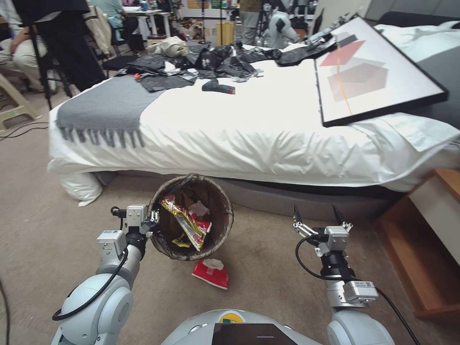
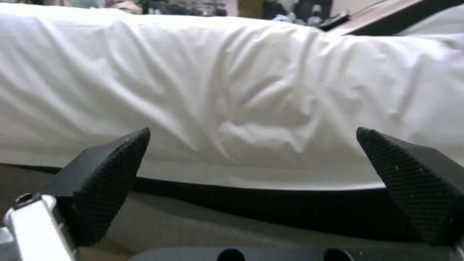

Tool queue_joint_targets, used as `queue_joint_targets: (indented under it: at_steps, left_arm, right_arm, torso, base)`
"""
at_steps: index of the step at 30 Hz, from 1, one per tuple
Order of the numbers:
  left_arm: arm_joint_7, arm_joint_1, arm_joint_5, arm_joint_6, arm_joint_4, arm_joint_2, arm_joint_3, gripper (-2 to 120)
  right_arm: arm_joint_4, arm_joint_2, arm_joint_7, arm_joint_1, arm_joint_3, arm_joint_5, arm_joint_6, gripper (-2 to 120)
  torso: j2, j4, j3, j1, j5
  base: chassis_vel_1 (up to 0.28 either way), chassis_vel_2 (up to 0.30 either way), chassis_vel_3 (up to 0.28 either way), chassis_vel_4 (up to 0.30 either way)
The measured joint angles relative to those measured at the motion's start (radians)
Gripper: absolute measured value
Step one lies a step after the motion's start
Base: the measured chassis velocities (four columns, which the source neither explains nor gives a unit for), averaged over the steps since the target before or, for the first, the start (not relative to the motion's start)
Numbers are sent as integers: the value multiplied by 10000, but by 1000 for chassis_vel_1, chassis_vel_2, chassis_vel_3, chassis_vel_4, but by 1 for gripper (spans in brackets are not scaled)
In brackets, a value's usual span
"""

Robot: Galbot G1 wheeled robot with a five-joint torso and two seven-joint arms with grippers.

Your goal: Pick up the trash bin, then pick up the garbage from the floor and place it into the trash bin.

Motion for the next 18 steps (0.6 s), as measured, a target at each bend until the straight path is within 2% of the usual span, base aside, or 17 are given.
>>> queue_joint_targets:
  at_steps: [18]
  left_arm:
    - [-2, 88, 37, -9, -35, -2, 16, 5]
  right_arm:
    - [-84, -64, -6, -17, 172, 117, 35, 100]
  torso:
    - [0, 0, 0, 0, 1]
  base:
    - [110, 109, 107, 108]
